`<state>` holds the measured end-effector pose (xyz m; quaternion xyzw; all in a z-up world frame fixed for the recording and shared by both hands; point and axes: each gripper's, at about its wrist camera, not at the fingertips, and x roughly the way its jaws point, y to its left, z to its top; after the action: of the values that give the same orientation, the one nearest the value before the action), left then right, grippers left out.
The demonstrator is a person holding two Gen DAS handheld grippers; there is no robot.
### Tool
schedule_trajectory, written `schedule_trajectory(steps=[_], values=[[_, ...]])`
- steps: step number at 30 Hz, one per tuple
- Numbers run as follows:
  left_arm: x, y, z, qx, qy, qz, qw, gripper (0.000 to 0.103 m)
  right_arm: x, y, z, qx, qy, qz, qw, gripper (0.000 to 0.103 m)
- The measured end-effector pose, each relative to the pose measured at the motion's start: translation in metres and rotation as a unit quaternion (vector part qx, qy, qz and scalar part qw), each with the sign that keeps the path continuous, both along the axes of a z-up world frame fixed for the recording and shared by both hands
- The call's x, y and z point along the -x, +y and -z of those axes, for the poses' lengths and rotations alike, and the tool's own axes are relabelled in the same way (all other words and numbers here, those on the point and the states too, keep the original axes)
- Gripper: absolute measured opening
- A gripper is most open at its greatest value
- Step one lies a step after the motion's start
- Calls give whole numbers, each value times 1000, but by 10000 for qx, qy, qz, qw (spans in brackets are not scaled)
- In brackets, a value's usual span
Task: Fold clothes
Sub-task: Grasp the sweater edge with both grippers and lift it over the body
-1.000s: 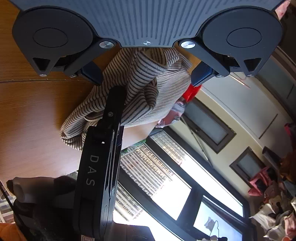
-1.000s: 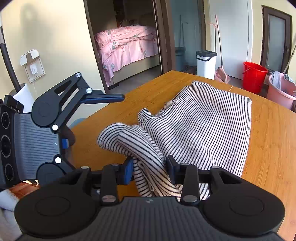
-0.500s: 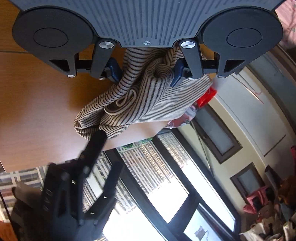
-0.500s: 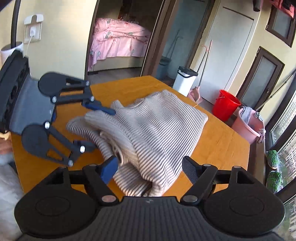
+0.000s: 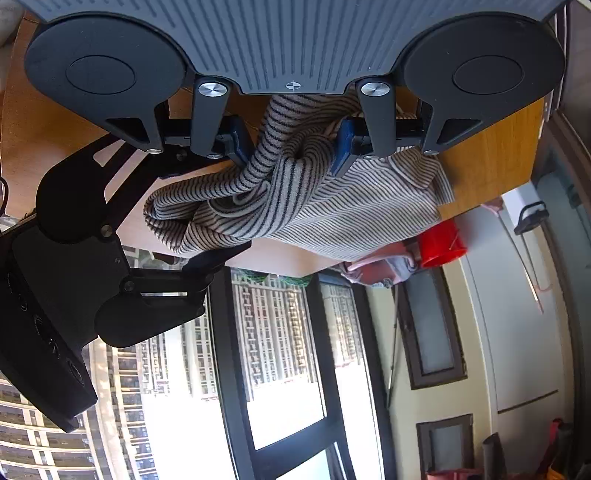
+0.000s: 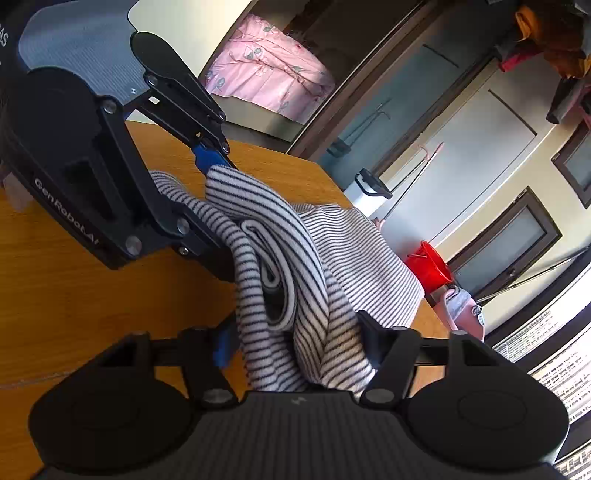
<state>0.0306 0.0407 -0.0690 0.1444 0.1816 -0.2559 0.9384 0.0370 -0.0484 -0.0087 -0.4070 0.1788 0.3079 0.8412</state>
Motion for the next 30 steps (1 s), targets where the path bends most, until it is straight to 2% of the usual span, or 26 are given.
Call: schedule_trajectory(steps=[3, 5, 9, 11, 14, 17, 19, 24, 25, 27, 28, 29, 30], values=[[1, 2, 1, -41, -44, -42, 10000, 53, 4, 4, 2, 155, 173, -148, 9996, 35], [2, 2, 1, -108, -58, 12, 9999, 54, 8, 4, 4, 208, 343, -203, 9990, 31], [11, 4, 1, -314, -153, 260, 9991, 60, 10, -2, -11, -59, 1126, -250, 9933, 29], [19, 9, 0, -369, -223, 349, 9985, 74, 5, -10, -22, -260, 1506, -228, 9880, 28], [25, 16, -3, -424, -359, 411, 9976, 83, -6, -24, -39, -696, 1861, -20, 9801, 27], [29, 17, -6, -586, -479, 504, 9959, 88, -22, -40, -53, -1240, 2093, 210, 9697, 27], [32, 14, -6, -757, -582, 586, 9937, 95, -27, -47, -55, -1378, 2152, 232, 9665, 27], [14, -14, -1, -1265, -970, 596, 9854, 96, -23, -47, -47, -1000, 2079, -3, 9730, 27], [10, -19, -1, -1334, -1035, 617, 9837, 95, -21, -46, -47, -930, 2002, -8, 9753, 27], [9, -26, -2, -1299, -1008, 911, 9822, 80, -18, -50, -48, -881, 1799, 41, 9797, 31], [9, -30, -3, -1281, -993, 1057, 9811, 53, -18, -55, -51, -924, 1724, 81, 9807, 33], [8, -33, -3, -1274, -991, 1189, 9797, 44, -16, -63, -52, -984, 1650, 131, 9813, 40], [11, -37, -2, -1327, -1060, 1232, 9777, 42, -12, -74, -51, -1060, 1578, 190, 9816, 48]])
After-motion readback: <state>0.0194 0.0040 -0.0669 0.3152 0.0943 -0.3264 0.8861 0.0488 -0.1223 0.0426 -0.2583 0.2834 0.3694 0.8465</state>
